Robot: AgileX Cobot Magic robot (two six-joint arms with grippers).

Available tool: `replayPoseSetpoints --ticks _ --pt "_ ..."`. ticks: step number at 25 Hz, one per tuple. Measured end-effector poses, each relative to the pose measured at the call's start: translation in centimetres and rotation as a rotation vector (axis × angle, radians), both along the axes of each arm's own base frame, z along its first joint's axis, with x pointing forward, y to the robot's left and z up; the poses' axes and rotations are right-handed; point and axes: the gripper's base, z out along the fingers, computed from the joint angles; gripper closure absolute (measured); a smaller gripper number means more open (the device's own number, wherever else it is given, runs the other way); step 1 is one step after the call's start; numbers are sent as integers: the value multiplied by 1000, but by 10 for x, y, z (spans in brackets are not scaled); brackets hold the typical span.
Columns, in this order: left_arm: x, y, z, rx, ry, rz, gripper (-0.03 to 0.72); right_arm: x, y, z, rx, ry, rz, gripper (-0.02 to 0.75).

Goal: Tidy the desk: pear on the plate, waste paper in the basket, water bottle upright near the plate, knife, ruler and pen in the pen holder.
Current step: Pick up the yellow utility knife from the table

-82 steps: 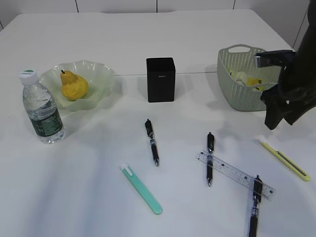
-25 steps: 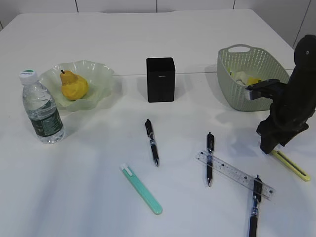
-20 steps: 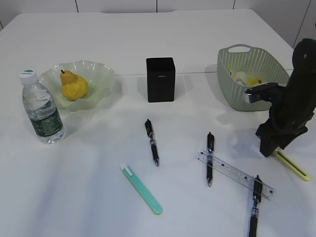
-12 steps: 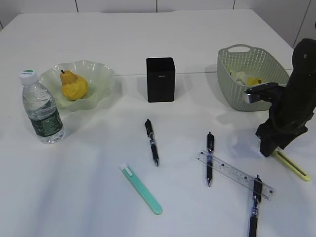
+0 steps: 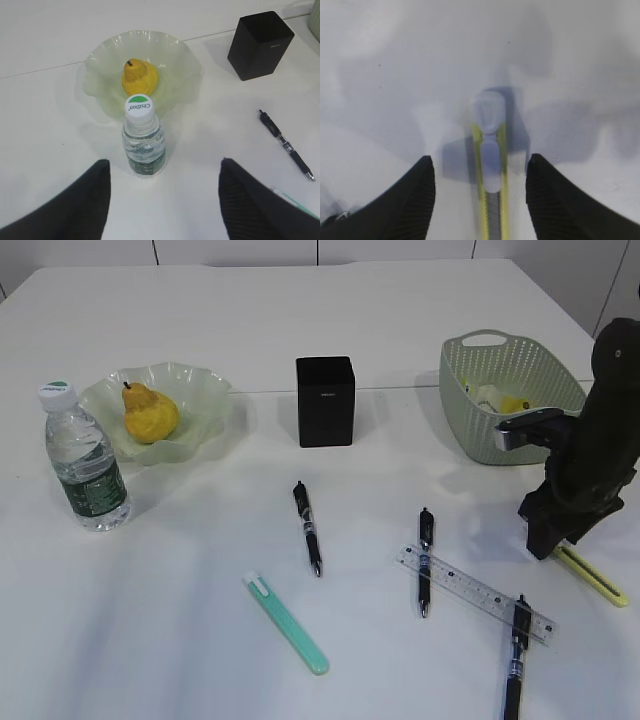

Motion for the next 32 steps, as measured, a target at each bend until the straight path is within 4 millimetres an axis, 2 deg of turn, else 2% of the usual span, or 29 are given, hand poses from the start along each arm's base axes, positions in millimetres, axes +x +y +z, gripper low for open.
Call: replayPoseSetpoints --ticks 13,32 --pt "1 0 1 -2 -11 1 214 -6 2 0 23 65 -9 279" --pt "2 0 2 -5 -30 3 214 -3 2 -1 22 40 -11 279"
